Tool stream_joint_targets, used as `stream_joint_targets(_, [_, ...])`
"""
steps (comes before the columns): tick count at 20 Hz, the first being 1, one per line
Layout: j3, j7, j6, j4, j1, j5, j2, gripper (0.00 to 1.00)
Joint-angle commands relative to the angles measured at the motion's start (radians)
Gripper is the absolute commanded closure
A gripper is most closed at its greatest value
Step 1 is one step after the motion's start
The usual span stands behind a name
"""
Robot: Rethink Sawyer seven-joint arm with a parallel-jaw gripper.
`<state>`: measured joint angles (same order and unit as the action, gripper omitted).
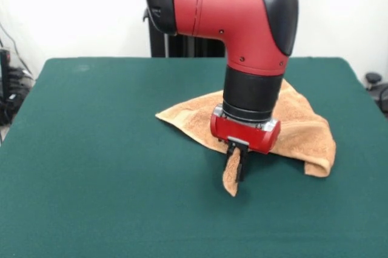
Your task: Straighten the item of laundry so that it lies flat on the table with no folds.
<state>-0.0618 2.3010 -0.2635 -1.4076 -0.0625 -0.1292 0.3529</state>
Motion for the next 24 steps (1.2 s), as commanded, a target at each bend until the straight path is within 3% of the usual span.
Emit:
stream_joint_targets(1, [0.046, -0.088, -0.107, -0.018, -0.092, -0.070, 0.024, 1.00])
stream_joint_targets(24, [0.086, -0.055, -0.087, -0.010, -0.107, -0.153, 0.028, 1.00])
